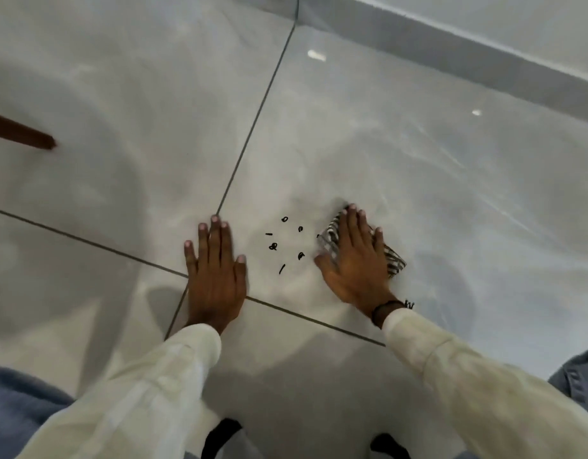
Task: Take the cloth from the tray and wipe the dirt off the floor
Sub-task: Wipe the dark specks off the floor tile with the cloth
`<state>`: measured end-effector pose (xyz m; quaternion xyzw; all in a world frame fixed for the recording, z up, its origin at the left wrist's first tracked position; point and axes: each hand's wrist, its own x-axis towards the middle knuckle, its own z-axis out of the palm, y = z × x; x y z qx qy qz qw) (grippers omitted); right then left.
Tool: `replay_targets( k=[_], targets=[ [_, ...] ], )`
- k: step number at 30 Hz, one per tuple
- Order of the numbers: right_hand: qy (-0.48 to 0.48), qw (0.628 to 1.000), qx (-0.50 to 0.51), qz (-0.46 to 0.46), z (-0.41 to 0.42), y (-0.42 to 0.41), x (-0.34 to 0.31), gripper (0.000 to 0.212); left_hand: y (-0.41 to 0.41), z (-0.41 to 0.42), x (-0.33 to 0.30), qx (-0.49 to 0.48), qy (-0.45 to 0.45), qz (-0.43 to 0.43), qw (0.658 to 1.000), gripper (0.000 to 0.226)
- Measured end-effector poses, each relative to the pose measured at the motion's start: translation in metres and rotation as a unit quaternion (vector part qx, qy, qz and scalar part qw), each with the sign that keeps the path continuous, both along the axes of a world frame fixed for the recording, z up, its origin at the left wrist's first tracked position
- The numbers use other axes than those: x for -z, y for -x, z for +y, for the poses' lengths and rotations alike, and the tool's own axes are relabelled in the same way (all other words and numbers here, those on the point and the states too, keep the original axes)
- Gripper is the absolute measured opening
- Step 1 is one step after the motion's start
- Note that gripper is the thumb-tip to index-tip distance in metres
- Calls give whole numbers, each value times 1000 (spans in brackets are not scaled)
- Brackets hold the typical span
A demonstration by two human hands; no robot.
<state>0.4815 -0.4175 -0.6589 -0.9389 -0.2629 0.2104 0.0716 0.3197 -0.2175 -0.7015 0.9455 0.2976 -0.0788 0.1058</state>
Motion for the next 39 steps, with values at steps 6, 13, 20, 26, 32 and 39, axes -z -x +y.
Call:
replay_targets(
  k=[6,13,20,26,32,39],
  targets=[
    [-18,977,-212,-24,-26,15,3,95,1,-1,0,-20,-11,-27,999,70],
    [-35,992,-115,-30,4,1,6,91,3,2,-5,-15,-22,-46,999,70],
    [-14,937,-348,-1,-53,33,-8,89,-2,3,-3,-11,-32,-45,998,70],
    [-53,962,-263,-42,16,-11,10,86,-2,4,-2,-6,-46,-58,997,70],
    [-45,987,-134,-72,-14,14,14,89,-4,1,-1,-8,-41,-63,997,68],
    [-71,956,-277,-70,40,-6,18,81,-3,2,-4,-6,-38,-56,998,68]
  ],
)
